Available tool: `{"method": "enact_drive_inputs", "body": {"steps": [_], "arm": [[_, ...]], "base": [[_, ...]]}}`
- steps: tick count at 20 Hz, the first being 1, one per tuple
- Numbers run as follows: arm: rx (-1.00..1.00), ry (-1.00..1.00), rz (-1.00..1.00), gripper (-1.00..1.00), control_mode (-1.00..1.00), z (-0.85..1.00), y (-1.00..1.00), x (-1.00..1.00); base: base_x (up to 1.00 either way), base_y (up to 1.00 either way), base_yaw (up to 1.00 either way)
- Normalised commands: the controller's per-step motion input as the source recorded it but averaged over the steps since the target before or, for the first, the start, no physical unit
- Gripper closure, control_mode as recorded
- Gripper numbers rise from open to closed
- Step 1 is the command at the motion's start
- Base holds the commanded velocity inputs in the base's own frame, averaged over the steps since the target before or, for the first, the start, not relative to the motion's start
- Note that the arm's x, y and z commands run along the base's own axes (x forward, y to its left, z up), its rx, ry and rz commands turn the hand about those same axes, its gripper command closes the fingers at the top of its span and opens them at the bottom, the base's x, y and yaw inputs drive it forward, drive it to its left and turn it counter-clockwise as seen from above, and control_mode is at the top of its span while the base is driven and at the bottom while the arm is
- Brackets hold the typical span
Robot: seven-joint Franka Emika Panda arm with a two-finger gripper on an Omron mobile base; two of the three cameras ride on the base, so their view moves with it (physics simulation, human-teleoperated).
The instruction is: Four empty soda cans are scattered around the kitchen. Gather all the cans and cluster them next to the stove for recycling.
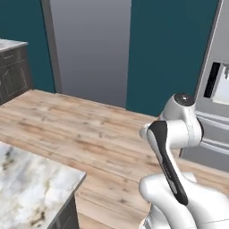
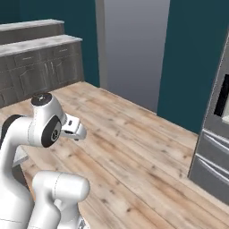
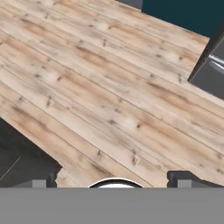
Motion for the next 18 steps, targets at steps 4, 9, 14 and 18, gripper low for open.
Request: {"method": "enact_drive_inputs", "body": {"steps": [4, 9, 14, 18], "arm": [[0.00, 0.00, 0.00, -1.00, 1.00, 0.00, 0.00, 0.00], [0.00, 0.00, 0.00, -1.00, 1.00, 0.00, 0.00, 0.00], [0.00, 0.00, 0.00, -1.00, 1.00, 0.00, 0.00, 0.00], [0.00, 0.00, 0.00, -1.00, 1.00, 0.00, 0.00, 0.00]], "base": [[0.46, 0.00, 0.44], [0.20, 0.00, 0.49], [0.04, 0.00, 0.50], [0.08, 0.00, 0.50]]}}
